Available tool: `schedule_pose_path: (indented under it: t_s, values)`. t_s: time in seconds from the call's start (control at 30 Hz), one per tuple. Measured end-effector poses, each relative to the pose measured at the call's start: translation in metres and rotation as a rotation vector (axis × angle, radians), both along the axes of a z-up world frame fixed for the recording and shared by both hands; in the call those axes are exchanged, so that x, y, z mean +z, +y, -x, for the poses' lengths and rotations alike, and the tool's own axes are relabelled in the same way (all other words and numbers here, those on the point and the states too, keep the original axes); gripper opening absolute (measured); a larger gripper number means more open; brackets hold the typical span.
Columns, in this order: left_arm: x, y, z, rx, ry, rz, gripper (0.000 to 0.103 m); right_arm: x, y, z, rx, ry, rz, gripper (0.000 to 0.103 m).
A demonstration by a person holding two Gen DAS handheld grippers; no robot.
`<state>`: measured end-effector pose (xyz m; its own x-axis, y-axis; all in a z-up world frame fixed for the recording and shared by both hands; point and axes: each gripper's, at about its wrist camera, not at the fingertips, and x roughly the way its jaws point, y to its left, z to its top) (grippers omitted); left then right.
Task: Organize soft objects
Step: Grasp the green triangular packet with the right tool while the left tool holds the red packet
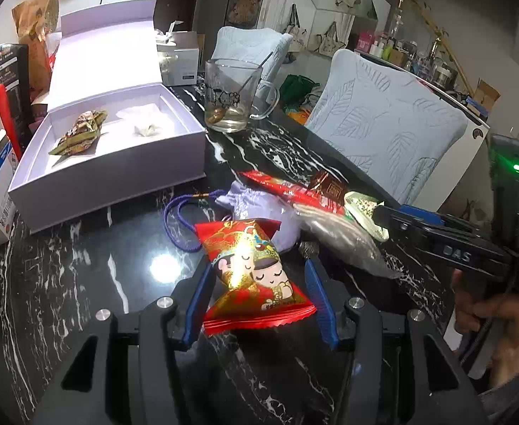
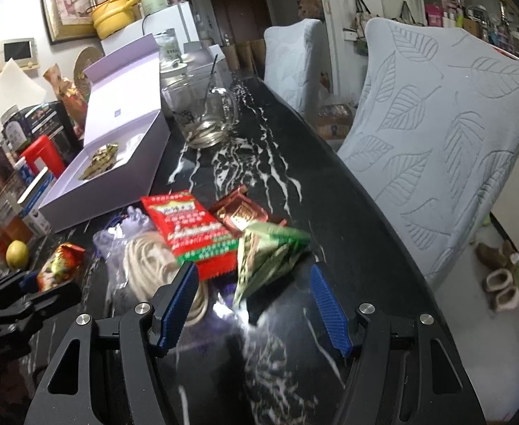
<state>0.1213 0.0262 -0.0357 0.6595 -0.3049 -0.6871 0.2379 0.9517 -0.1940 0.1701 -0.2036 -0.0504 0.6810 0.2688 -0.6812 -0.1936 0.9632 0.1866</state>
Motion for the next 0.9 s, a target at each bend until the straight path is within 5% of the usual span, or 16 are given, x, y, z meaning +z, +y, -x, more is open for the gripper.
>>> schedule_pose_path:
  t_s: [0.33,0.47,0.6,0.9]
  values:
    - [0.001,-0.003,-0.004,-0.001,-0.001,0.005,0.052,-0.017,0.005,-0.031,0.009,0.039,0.006,0.065]
    - [-0.001,-0.001,-0.006,0.006,0.009,0.013,0.052,-0.021,0.007,-0.032,0.010,0.041,0.021,0.058]
    - [-0.001,-0.001,-0.006,0.010,0.011,0.014,0.052,-0.022,0.006,-0.031,-0.002,0.036,0.055,0.040]
    - [-0.002,-0.004,0.000,0.000,0.014,0.013,0.052,-0.022,-0.002,-0.022,0.008,0.024,0.025,0.033]
